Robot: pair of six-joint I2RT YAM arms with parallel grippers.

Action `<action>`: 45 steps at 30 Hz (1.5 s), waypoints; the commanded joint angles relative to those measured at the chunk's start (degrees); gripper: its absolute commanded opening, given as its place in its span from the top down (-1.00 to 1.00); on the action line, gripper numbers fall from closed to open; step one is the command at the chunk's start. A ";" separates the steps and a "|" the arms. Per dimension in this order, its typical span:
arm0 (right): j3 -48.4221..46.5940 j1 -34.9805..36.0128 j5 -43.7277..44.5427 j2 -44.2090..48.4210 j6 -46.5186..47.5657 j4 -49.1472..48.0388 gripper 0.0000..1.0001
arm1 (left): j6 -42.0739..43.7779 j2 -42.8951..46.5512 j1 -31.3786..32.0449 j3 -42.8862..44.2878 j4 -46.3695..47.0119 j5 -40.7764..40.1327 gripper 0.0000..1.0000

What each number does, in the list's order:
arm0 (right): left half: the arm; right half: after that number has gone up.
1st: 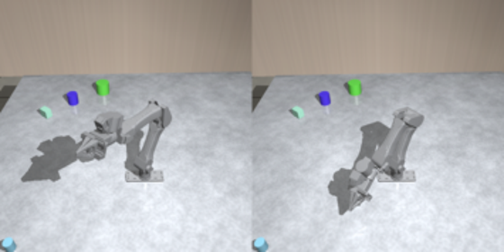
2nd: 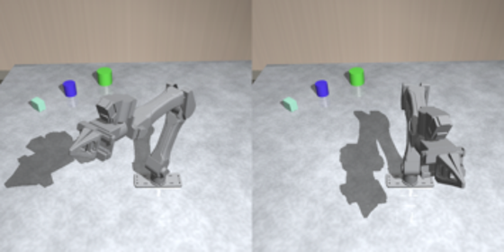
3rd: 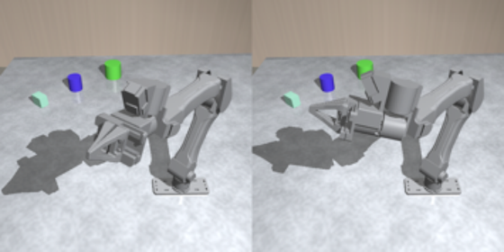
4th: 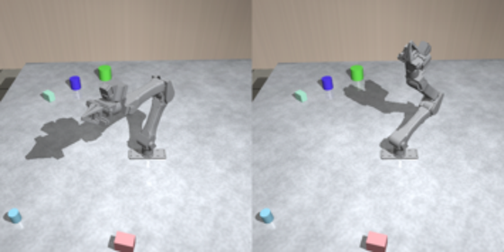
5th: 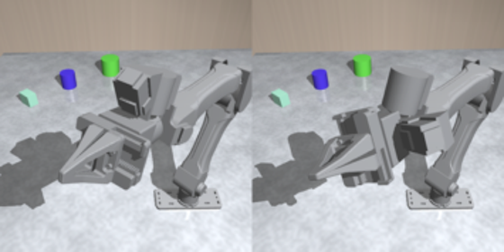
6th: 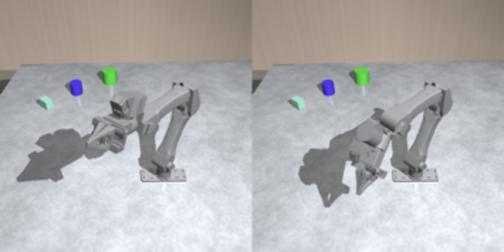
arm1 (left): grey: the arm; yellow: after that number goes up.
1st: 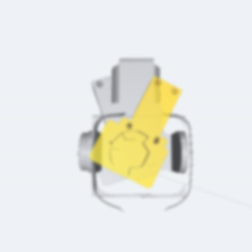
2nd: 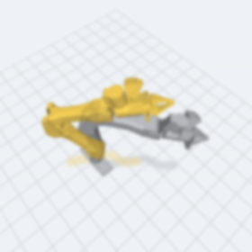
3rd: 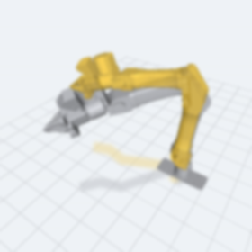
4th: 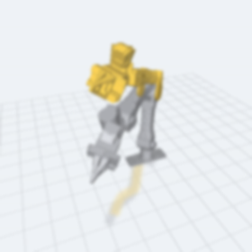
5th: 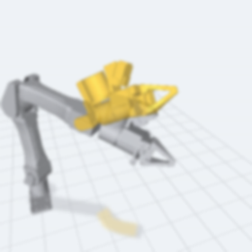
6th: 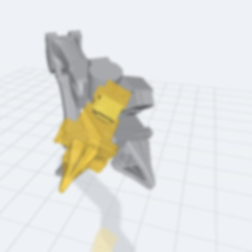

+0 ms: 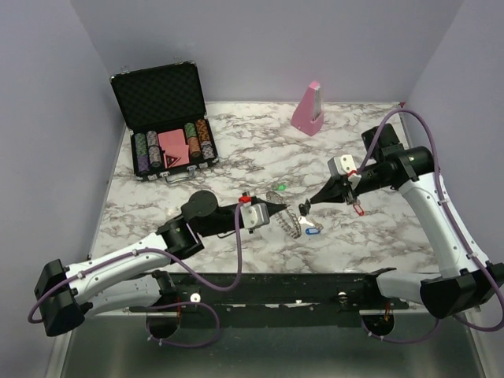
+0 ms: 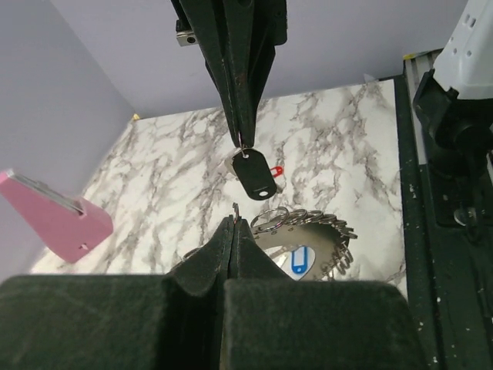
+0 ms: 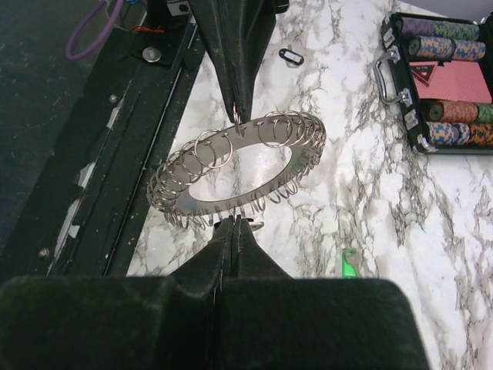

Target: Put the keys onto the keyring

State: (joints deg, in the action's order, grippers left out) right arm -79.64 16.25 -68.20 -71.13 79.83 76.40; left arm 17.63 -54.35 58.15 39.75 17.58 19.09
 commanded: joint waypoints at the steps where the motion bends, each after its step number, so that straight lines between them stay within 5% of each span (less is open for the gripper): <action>1: -0.79 -0.61 -0.26 -0.76 -1.70 4.90 0.99 | -11.19 -0.93 0.12 0.51 4.02 0.07 1.00; 22: 1.41 -0.52 -1.49 -0.67 -8.37 0.33 0.99 | -25.27 -7.00 0.47 -3.09 19.68 -3.27 1.00; 45: 2.56 -0.17 -4.66 0.03 -9.96 -0.37 0.99 | -23.52 -10.25 0.47 -7.93 34.00 0.24 1.00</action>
State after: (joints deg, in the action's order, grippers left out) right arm -77.36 16.01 -71.37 -72.07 70.46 76.34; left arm -6.83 -64.55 58.26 32.64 44.75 17.12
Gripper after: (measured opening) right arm 0.007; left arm 0.006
